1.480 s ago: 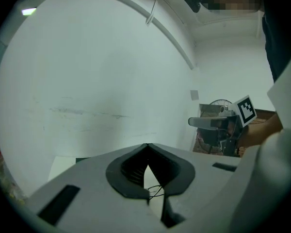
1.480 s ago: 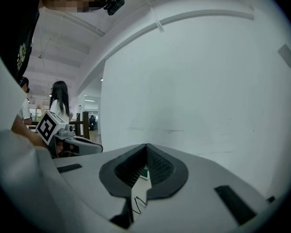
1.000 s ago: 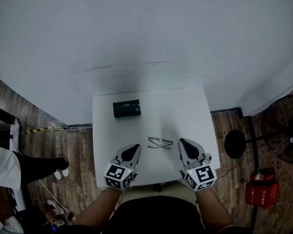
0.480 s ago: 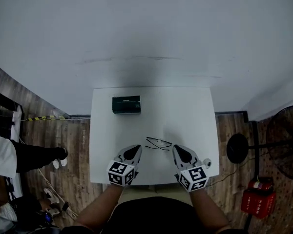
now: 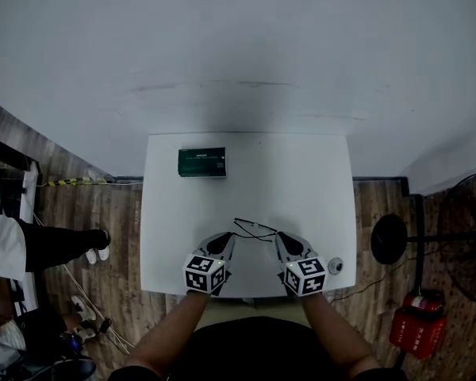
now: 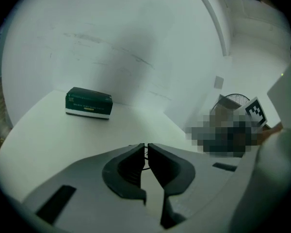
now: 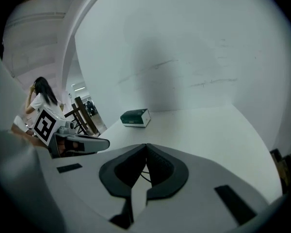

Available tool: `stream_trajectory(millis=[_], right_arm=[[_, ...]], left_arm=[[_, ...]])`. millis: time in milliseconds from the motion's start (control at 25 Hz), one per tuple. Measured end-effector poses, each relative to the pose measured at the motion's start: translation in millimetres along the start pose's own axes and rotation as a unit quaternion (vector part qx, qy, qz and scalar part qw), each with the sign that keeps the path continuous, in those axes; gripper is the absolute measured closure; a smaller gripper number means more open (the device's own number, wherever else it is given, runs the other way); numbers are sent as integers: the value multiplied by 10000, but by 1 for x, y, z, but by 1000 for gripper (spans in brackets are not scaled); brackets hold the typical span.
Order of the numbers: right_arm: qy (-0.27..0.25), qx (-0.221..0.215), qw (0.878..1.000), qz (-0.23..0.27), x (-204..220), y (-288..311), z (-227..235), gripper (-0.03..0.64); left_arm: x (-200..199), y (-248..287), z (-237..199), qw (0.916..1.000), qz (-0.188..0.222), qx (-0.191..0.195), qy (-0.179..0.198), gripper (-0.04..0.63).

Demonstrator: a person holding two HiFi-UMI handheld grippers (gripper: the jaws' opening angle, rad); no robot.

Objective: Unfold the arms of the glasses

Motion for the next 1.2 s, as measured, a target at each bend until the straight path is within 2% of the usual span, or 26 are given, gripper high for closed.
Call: stream_trajectory(millis=[120, 440, 680, 960, 1200], right_arm=[[199, -48, 9995, -236, 14, 10, 5, 611], [765, 99, 9921, -993, 52, 27, 10, 526], [1343, 82, 9856, -1021, 58, 41, 10, 498], [1886, 201, 9750, -1155, 68, 54, 14, 489], [2326, 189, 9649, -1205, 67, 64, 15, 482]], left_arm=[[5, 10, -4, 9999, -92, -51, -100, 588], [16, 29, -14, 9983, -382, -48, -445, 554], [21, 44, -13, 9964, -674, 88, -498, 491], [22, 59, -14, 9940, -951, 88, -530, 479], [23, 65, -17, 9927, -1160, 17, -321, 477]])
Point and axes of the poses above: the fingertips, and each gripper's own axes: y forward along the fingers, z to its right, x out of its underside, the point moved 4 cm from there along -y, backward along the fingers, and after that the axes turned 5 degrees about -z, right-handed, at the moved point
